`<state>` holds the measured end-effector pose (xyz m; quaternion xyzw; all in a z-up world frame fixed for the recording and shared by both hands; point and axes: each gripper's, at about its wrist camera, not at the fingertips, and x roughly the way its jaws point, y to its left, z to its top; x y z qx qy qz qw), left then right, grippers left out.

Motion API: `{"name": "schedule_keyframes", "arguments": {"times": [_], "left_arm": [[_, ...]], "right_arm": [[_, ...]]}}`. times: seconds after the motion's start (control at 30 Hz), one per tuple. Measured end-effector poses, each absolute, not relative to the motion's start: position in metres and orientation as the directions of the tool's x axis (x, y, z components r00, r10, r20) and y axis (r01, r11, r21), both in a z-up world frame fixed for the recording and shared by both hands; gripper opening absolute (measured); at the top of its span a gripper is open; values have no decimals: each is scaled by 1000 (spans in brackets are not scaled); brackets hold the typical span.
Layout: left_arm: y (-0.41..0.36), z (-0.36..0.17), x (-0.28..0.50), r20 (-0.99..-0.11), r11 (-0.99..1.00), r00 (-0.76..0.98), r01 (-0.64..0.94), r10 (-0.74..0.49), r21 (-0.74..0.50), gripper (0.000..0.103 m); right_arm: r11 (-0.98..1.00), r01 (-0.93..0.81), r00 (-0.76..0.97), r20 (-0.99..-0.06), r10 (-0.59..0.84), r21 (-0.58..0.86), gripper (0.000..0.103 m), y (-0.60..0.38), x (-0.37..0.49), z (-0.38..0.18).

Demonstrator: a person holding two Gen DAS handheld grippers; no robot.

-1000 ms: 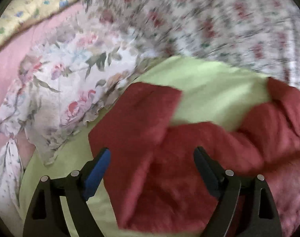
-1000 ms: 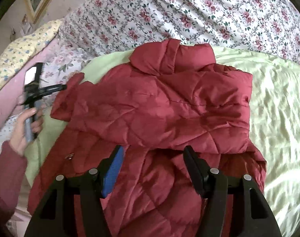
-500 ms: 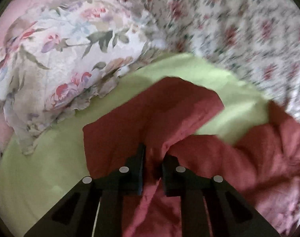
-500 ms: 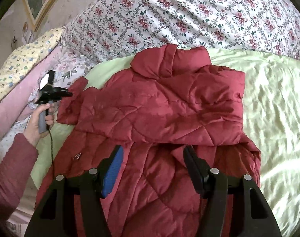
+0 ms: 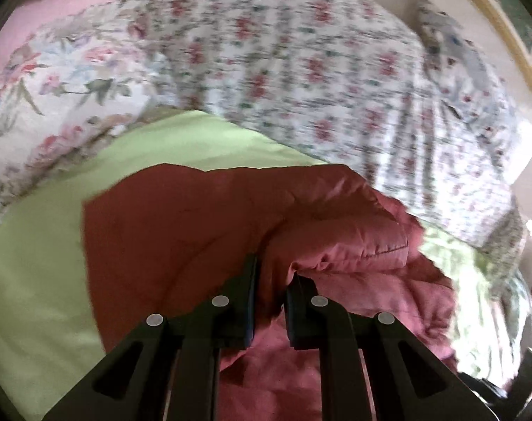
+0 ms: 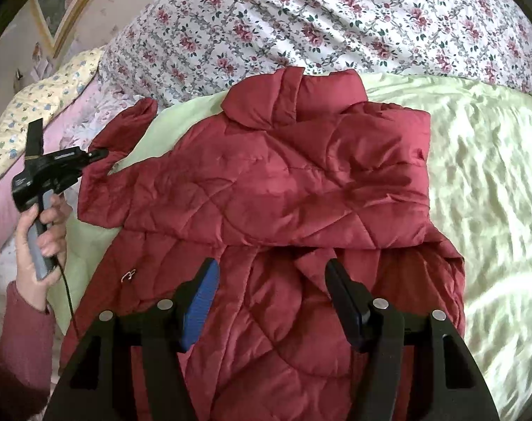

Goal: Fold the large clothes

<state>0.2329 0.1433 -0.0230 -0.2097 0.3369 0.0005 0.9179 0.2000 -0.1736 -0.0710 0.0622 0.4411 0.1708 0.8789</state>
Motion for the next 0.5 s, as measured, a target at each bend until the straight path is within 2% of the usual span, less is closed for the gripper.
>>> {"name": "schedule_keyframes", "arguments": {"times": [0.23,0.5], "left_arm": [[93,-18,222,-583,907,768,-4,-267,-421,12],[49,-44,245,-580,881,716,106,-389,-460,12]], "right_arm": [[934,-212,561,-747,358,288,64,-188,201,-71],[908,-178,577,-707,409,380,64,-209,212,-64]]}}
